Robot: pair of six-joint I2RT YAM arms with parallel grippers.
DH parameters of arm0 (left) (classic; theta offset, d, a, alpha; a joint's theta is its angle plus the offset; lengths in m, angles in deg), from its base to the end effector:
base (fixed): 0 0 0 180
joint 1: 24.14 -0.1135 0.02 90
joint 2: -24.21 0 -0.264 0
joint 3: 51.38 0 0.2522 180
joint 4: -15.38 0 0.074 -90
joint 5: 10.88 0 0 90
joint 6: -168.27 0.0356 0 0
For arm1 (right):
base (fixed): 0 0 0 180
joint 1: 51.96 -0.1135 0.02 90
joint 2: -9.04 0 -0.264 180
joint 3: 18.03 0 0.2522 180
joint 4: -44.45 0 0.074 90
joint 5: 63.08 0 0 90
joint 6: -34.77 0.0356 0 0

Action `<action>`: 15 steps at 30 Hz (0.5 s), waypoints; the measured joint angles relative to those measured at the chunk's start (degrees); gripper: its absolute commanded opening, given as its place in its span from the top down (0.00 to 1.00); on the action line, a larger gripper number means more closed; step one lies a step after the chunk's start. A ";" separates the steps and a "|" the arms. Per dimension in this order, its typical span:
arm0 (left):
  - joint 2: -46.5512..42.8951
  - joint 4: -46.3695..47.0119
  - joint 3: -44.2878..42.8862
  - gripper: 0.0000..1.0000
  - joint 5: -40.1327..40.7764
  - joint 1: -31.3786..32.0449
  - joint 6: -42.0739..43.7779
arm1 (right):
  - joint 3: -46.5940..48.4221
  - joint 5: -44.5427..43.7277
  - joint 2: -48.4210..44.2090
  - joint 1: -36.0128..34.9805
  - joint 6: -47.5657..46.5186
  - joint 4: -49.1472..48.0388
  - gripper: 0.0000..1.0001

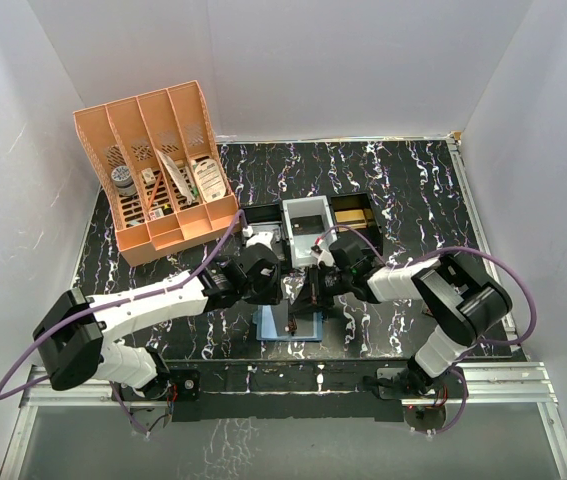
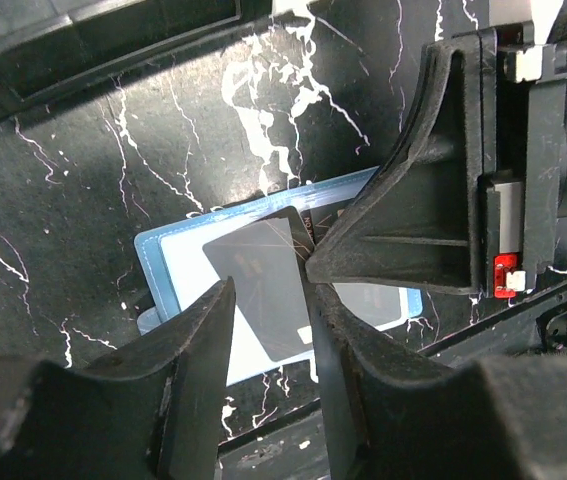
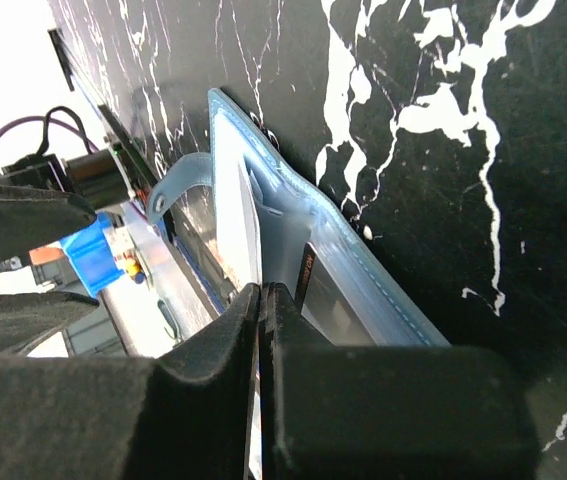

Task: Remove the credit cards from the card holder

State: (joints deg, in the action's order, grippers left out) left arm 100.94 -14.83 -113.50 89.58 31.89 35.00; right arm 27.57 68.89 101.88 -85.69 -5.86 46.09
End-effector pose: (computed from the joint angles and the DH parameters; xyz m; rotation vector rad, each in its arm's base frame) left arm 0.1622 -0.2292 0.2300 0.1778 2.4216 -0.6255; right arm 0.2116 0.1699 0.1163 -0.0175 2.7347 1.4504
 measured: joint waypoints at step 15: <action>2.75 7.28 5.25 1.00 -12.98 -0.04 -0.90 | -2.69 -5.27 -2.38 -0.31 4.85 -0.66 1.00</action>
State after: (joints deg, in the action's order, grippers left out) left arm 103.69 -7.55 -108.26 76.59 31.85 34.11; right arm 24.88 63.63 99.49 -86.00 -1.01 45.43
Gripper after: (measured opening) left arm 0.024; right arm 0.009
